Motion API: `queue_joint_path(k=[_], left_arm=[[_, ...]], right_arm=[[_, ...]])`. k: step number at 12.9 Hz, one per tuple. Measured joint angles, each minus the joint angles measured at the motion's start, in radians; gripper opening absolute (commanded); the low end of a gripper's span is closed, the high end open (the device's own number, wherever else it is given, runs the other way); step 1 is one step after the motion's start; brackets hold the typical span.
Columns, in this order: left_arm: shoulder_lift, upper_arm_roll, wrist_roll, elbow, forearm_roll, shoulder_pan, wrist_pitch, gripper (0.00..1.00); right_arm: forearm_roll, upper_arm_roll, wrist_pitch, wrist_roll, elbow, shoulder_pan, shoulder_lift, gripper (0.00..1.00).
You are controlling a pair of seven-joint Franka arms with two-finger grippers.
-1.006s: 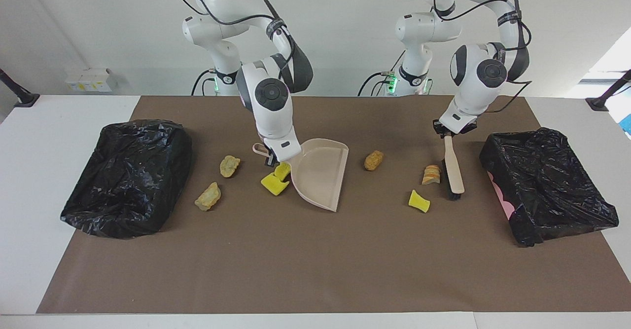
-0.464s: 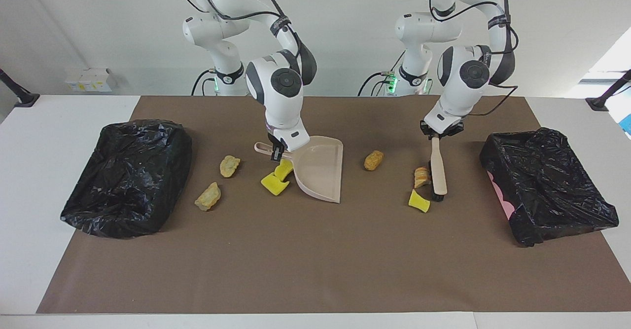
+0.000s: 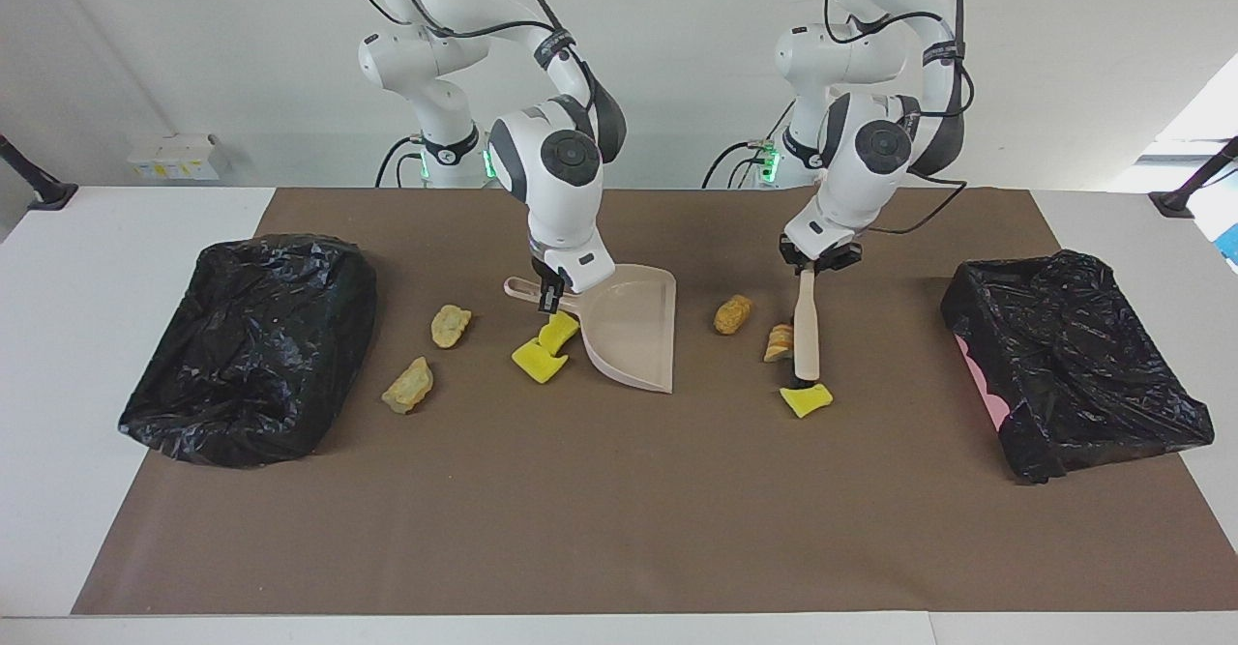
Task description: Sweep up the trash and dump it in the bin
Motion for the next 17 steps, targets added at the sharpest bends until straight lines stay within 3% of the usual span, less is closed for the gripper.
queue_joint_path(k=[9,15,17], left_arm=[[-0.003,-0.178,-0.134,0.053,-0.233,-0.004,0.007,0.0],[0.027,-0.169,-0.202,0.166,-0.233,0.012,0.007,0.0],[0.033,-0.135,-0.201,0.168,-0.124,0.033,0.007,0.0]], right_arm=[[0.0,-0.001,0.046,0.005,-0.012,0.002,0.012,0.0],[0.0,-0.001,0.047,0.005,-0.012,0.002,0.012,0.0],[0.0,-0.001,0.047,0.005,-0.012,0.002,0.013,0.0]])
